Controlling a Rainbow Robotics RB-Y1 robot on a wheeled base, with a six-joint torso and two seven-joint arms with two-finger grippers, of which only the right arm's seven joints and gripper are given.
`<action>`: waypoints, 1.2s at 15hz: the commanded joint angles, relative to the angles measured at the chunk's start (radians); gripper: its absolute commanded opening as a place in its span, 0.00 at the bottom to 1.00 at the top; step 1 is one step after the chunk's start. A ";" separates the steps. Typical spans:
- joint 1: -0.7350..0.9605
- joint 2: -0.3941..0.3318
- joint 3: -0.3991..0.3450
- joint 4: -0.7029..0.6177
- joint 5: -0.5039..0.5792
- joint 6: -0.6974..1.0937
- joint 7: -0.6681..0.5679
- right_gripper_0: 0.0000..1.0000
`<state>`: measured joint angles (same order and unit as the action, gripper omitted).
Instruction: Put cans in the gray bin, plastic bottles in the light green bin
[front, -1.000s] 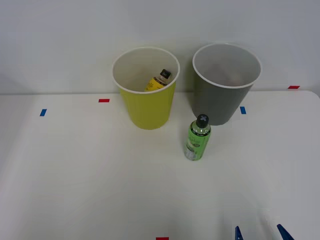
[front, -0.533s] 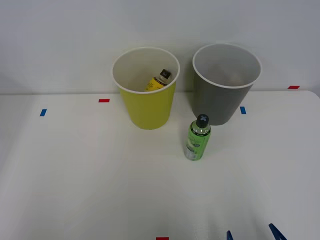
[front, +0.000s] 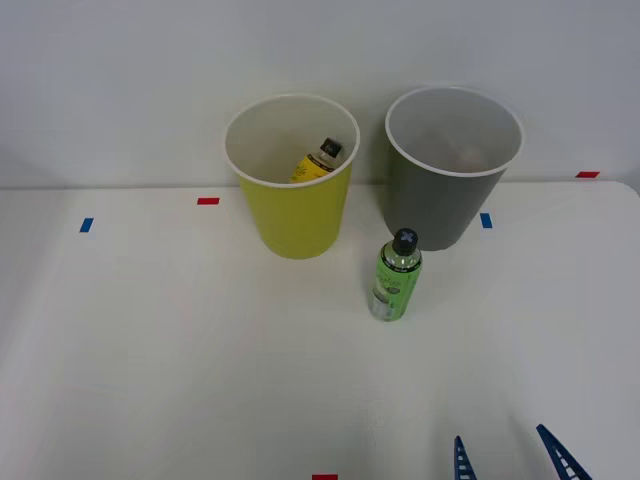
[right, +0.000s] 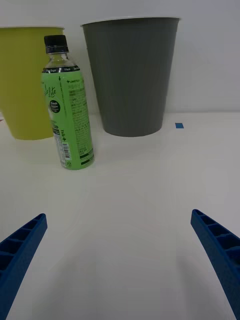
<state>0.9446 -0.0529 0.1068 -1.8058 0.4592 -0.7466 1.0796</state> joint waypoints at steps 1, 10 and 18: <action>-0.049 0.002 -0.035 0.022 0.075 -0.016 -0.136 1.00; -0.161 -0.038 -0.114 0.022 0.187 0.003 -0.363 1.00; -0.214 -0.094 -0.079 0.022 0.119 0.087 -0.420 1.00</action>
<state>0.7355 -0.1431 0.0223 -1.7839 0.5881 -0.6670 0.6515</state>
